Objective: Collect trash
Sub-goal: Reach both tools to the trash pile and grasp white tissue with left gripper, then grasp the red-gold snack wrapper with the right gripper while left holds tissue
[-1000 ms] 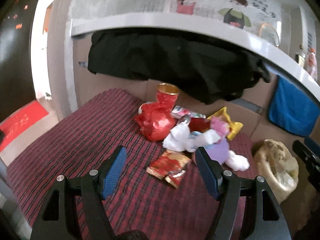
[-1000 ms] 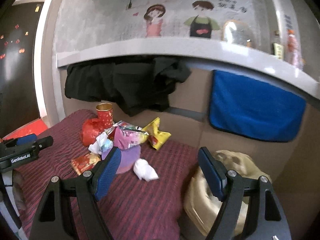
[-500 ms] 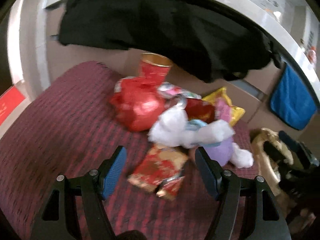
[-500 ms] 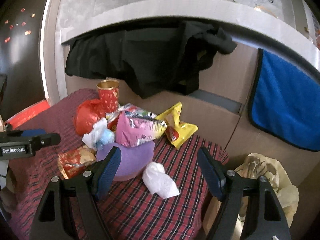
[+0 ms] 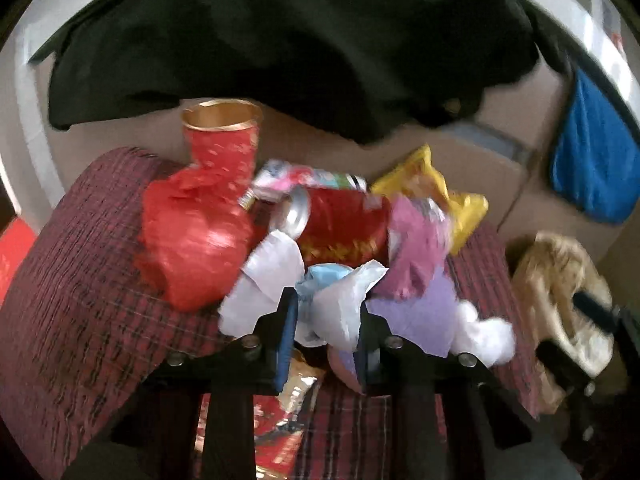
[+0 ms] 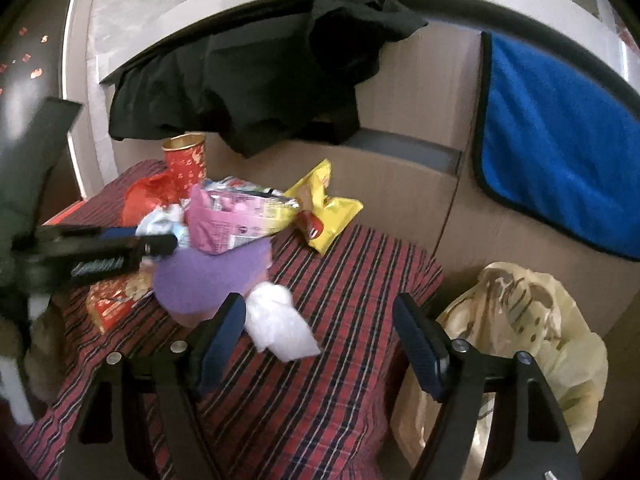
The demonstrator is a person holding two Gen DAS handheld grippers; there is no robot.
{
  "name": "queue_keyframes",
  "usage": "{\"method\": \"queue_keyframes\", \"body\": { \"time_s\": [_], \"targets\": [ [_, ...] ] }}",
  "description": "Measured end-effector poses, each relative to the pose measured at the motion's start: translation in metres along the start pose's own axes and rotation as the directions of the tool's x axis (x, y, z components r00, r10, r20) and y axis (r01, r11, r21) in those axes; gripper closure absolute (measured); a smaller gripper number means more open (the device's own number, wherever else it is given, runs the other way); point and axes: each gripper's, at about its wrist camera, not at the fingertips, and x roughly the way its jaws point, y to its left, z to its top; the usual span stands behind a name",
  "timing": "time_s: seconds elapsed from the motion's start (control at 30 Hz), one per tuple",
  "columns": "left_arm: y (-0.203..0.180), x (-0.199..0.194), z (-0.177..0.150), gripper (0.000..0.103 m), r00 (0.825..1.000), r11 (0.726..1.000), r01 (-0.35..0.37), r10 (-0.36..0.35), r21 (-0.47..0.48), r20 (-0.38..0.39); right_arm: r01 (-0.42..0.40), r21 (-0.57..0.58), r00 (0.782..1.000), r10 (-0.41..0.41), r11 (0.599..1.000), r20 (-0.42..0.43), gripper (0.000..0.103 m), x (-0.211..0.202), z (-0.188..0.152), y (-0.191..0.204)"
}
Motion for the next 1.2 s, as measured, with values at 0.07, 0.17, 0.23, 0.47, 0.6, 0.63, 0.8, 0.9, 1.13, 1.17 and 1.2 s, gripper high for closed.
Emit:
{"method": "queue_keyframes", "body": {
  "time_s": [0.07, 0.17, 0.23, 0.47, 0.6, 0.63, 0.8, 0.9, 1.13, 1.17, 1.2],
  "targets": [
    [0.012, -0.019, -0.001, 0.08, 0.999, 1.0, 0.002, -0.001, -0.022, 0.042, -0.029, -0.03, 1.0, 0.029, 0.999, -0.003, 0.03, -0.002, 0.001, 0.005],
    [0.035, -0.058, -0.009, 0.08, 0.994, 0.998, -0.008, 0.014, -0.056, 0.11, -0.098, -0.055, 0.995, 0.097, 0.994, -0.029, 0.03, 0.0, 0.002, 0.01],
    [0.054, -0.083, -0.016, 0.08, 0.987, 0.996, -0.031, 0.044, -0.083, 0.155, -0.166, -0.052, 0.985, 0.162, 0.985, -0.064, 0.031, 0.005, 0.004, 0.017],
    [0.105, -0.129, -0.029, 0.08, 0.964, 0.978, -0.107, 0.146, -0.178, 0.224, -0.362, -0.057, 0.922, 0.348, 0.93, -0.168, 0.031, 0.023, 0.011, 0.085],
    [0.137, -0.143, -0.038, 0.08, 0.954, 0.96, -0.109, 0.174, -0.259, 0.245, -0.403, -0.035, 0.896, 0.387, 0.914, -0.219, 0.031, 0.043, 0.019, 0.128],
    [0.144, -0.145, -0.041, 0.08, 0.952, 0.955, -0.111, 0.182, -0.275, 0.247, -0.396, -0.056, 0.9, 0.375, 0.916, -0.222, 0.031, 0.045, 0.02, 0.139],
    [0.195, -0.162, -0.057, 0.08, 0.94, 0.919, -0.13, 0.233, -0.372, 0.248, -0.47, -0.172, 0.872, 0.426, 0.865, -0.243, 0.031, 0.043, 0.025, 0.185],
    [0.224, -0.172, -0.069, 0.08, 0.932, 0.894, -0.155, 0.274, -0.42, 0.239, -0.565, -0.227, 0.819, 0.504, 0.793, -0.274, 0.031, 0.043, 0.033, 0.214],
    [0.25, -0.175, -0.092, 0.08, 0.932, 0.878, -0.201, 0.308, -0.434, 0.192, -0.541, -0.468, 0.841, 0.464, 0.699, -0.28, 0.033, 0.07, 0.042, 0.288],
    [0.25, -0.174, -0.094, 0.08, 0.932, 0.88, -0.207, 0.311, -0.426, 0.189, -0.533, -0.484, 0.846, 0.451, 0.694, -0.285, 0.034, 0.08, 0.043, 0.296],
    [0.25, -0.173, -0.095, 0.08, 0.931, 0.883, -0.213, 0.314, -0.418, 0.187, -0.531, -0.489, 0.847, 0.444, 0.692, -0.292, 0.034, 0.085, 0.043, 0.299]
  ]
}}
